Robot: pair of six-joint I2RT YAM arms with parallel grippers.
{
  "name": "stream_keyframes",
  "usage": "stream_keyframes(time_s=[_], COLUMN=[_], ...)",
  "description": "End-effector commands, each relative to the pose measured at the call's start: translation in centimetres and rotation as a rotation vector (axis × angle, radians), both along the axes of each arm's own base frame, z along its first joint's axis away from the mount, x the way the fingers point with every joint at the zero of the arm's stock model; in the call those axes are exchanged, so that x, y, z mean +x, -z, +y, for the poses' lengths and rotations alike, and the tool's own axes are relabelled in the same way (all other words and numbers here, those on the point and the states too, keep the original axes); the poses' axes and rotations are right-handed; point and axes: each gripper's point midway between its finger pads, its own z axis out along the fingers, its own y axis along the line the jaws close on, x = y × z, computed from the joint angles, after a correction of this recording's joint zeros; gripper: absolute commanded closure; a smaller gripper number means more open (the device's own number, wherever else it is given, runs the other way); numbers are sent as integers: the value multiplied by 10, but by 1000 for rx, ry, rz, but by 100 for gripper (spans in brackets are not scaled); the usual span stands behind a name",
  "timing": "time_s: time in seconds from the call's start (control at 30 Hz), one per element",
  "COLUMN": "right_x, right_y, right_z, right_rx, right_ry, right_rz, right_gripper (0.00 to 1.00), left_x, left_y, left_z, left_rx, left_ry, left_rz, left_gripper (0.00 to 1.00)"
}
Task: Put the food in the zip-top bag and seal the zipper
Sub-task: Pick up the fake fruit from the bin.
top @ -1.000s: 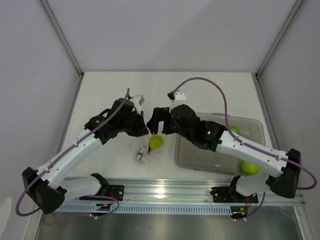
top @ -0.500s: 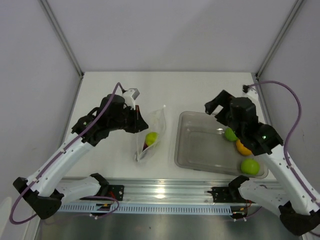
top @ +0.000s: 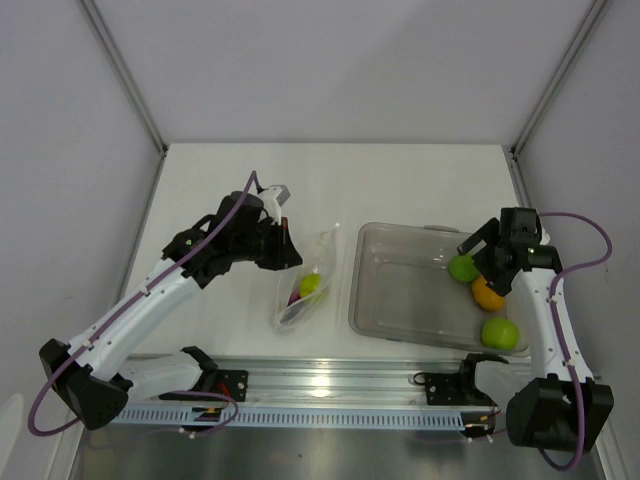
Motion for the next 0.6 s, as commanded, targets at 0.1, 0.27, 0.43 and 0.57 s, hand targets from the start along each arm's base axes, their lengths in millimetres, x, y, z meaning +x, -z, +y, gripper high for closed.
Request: stream_keyframes(time_s=[0.1,0.27,0.43,0.57], right_x=[21,43,59,63], right_y=[16,27,41,61], right_z=[-12,-10,-16,-20], right_rx=[-13,-7,-41,-50], right_ry=[13,-51,-87,-85], right_rz=[5,20,70,134], right_gripper=[1,1,1,1], left_x=[3,3,3,2], left_y=[-8,-10,-7,-7], left_z=[-6,-10,-9,-7], left_rx=[-30,-43,-39,-36], left_ry=[13,22,24,21], left_rz=[-24,-21,-21,-24], left_gripper=[99,99,99,99])
